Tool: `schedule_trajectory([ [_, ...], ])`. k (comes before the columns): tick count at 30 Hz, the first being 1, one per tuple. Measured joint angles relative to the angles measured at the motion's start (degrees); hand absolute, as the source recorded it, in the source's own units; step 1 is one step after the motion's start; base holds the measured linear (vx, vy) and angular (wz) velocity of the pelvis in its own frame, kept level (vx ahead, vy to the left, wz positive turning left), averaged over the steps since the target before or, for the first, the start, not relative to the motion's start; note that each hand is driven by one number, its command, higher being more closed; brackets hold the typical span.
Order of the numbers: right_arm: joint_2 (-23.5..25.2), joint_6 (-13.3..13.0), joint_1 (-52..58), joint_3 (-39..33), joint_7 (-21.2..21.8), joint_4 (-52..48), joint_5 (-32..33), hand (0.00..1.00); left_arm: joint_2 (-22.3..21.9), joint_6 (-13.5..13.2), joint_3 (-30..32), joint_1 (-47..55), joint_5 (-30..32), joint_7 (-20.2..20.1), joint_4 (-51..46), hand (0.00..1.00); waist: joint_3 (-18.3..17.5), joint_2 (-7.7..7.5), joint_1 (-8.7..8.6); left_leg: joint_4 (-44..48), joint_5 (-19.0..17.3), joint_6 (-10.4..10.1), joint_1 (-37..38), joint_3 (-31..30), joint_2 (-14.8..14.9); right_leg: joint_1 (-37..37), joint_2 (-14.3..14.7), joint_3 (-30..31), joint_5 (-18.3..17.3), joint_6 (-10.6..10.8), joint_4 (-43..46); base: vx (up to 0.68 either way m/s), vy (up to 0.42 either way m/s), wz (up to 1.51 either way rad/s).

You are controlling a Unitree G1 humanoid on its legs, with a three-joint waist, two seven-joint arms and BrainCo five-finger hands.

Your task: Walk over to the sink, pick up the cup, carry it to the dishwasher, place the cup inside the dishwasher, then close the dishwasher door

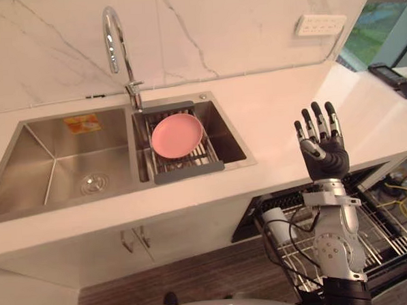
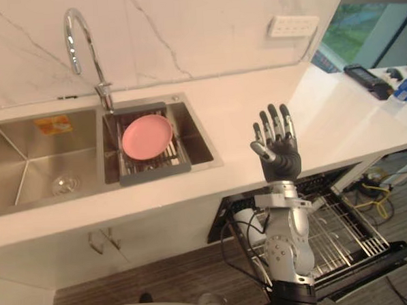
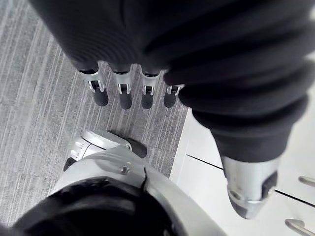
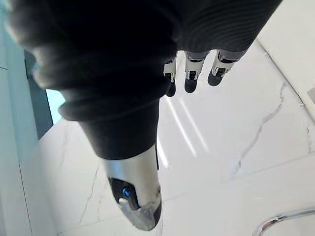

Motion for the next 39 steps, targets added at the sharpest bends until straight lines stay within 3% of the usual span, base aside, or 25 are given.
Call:
schedule_trajectory([
  [2, 0.09, 0.88, -0.24, 1.37, 1.96, -0.04, 0.10, 0.00, 0.32, -0.22, 0.04, -0.05, -0.09, 0.06, -0.03, 0.00, -0.40, -0.35, 0.53, 0.00, -0.53, -0.66, 0.38, 0.46, 0.93, 2.28, 1.23, 0.00, 1.65, -0.33, -4.06, 0.07, -0.040, -0.11],
  [7, 0.52, 2.68, -0.31, 4.77, 2.92, 0.00, -0.84, 0.00, 0.82, -0.20, -0.05, -0.09, -0.22, 0.55, -0.01, 0.00, -0.63, -1.05, 0.83, -0.02, -1.22, -0.38, 0.44, 0.69, 0.67, 3.92, 1.25, -0.18, 2.72, -0.10, -6.86, 0.01, -0.002, -0.01],
  [16, 0.49, 3.56, -1.71, 6.53, -1.53, 1.30, -1.67, 0.00, 0.69, 0.37, -1.27, -0.01, -5.70, 2.61, -0.12, 0.00, -0.20, -0.36, 1.18, -0.02, -1.78, 0.37, 0.70, 0.66, -1.38, 4.40, -1.48, -1.93, 1.70, 1.58, -4.97, 0.00, 0.036, 0.12],
  [19, 0.45, 2.12, -3.26, 5.60, -5.40, 3.63, -2.93, 0.00, 1.28, 1.30, -2.91, -0.06, -6.56, 2.51, -0.11, 0.00, 0.26, -0.49, 0.98, -0.01, -2.41, 1.40, 1.75, -1.28, -2.36, 1.41, -4.33, -3.76, -1.18, 2.06, 6.66, 0.00, 0.043, 0.55],
  [20, 0.52, 1.91, -3.23, 5.24, -7.31, 3.92, -3.91, 0.00, 1.46, 1.83, -3.45, 0.04, -7.62, 2.52, -0.06, 0.00, 0.80, -0.14, 0.97, 0.03, -2.16, 1.76, 2.46, -2.49, -2.32, -2.07, -5.81, -3.65, -0.90, 0.91, 16.63, -0.01, 0.057, 0.65],
  [22, 0.79, 1.76, -3.00, 5.20, -9.50, 3.81, -5.12, 0.00, 1.66, 2.78, -3.24, 0.67, -8.01, 2.47, -0.06, 0.00, 1.70, -0.01, 1.21, 0.09, -2.13, 2.63, 3.99, -3.81, -2.55, -6.24, -7.05, -1.25, 0.39, -2.72, 27.49, 0.01, 0.047, 0.67],
  [23, 1.26, 1.82, -2.60, 5.74, -9.73, 3.77, -6.02, 0.00, 1.78, 2.75, -2.30, 1.83, -7.96, 2.49, -0.05, 0.00, 1.66, -0.93, 1.44, 0.34, -2.32, 2.97, 4.38, -4.22, -2.46, -7.06, -6.73, 0.61, -2.24, -1.55, 28.11, 0.03, 0.015, 0.55],
  [26, 1.46, 1.98, -2.50, 6.37, -9.08, 2.84, -7.25, 0.00, 1.61, 3.77, 0.00, 3.09, -8.24, 2.26, 0.01, 0.00, 1.82, -2.66, 1.99, 0.35, -2.46, 3.15, 4.16, -3.91, -2.24, -6.92, -4.72, 1.79, -3.72, -0.47, 15.44, 0.04, -0.034, 0.26],
  [28, 1.45, 2.03, -2.46, 6.34, -8.43, 2.81, -7.36, 0.00, 1.59, 4.23, 0.10, 3.99, -9.40, 2.27, 0.04, 0.00, 1.72, -2.80, 1.83, 0.22, -2.62, 2.90, 3.78, -3.24, -2.41, -6.23, -3.89, 1.98, -2.04, -0.59, 8.35, 0.02, -0.084, 0.01],
  [29, 1.42, 2.06, -2.53, 6.32, -8.35, 2.73, -7.13, 0.00, 1.75, 4.44, 0.68, 4.56, -10.00, 2.55, 0.05, 0.00, 1.40, -3.57, 1.61, 0.03, -2.88, 2.47, 3.79, -3.09, -3.29, -6.01, -3.95, 2.32, -1.70, -0.66, 5.22, 0.01, -0.110, 0.01],
  [31, 0.53, 2.14, -2.61, 6.21, -8.59, 2.71, -5.46, 0.00, 1.44, 5.09, 1.73, 4.20, -10.59, 3.27, 0.14, 0.00, 0.87, -3.60, 1.26, 0.01, -2.98, 1.53, 4.75, -2.37, -3.04, -6.02, -3.43, 2.39, -0.12, 0.21, 4.99, 0.08, -0.089, -0.01],
  [32, 1.09, 3.72, -2.14, 6.74, -10.47, 0.16, -3.76, 0.00, -0.34, 5.38, 2.19, 1.70, -8.05, 3.63, 2.14, 0.00, 0.28, -0.32, 0.92, 0.36, -6.22, -1.21, 6.50, 1.50, 1.27, 0.41, 1.80, 3.42, 7.64, -0.83, -6.67, 0.05, -0.039, -0.03],
  [37, 1.14, 3.72, -2.09, 7.00, -10.48, 0.16, -3.75, 0.00, -0.54, 5.38, 2.78, 1.73, -8.05, 3.69, 2.15, 0.00, 0.45, -0.10, 1.24, 0.67, -6.87, -1.02, 6.49, 1.16, 1.30, 0.72, 1.74, 3.21, 7.28, -0.70, -6.62, -0.01, -0.002, 0.02],
  [39, 1.73, 3.72, -1.63, 7.82, -10.43, 0.15, -3.71, 0.00, -1.30, 5.35, 5.04, 1.62, -8.10, 3.70, 1.62, 0.00, 1.33, 0.04, 1.68, 7.95, -9.84, -0.42, 3.81, 2.69, 1.75, 2.22, 1.07, 1.28, 6.77, -0.73, -6.55, -0.03, 0.006, 0.27],
])
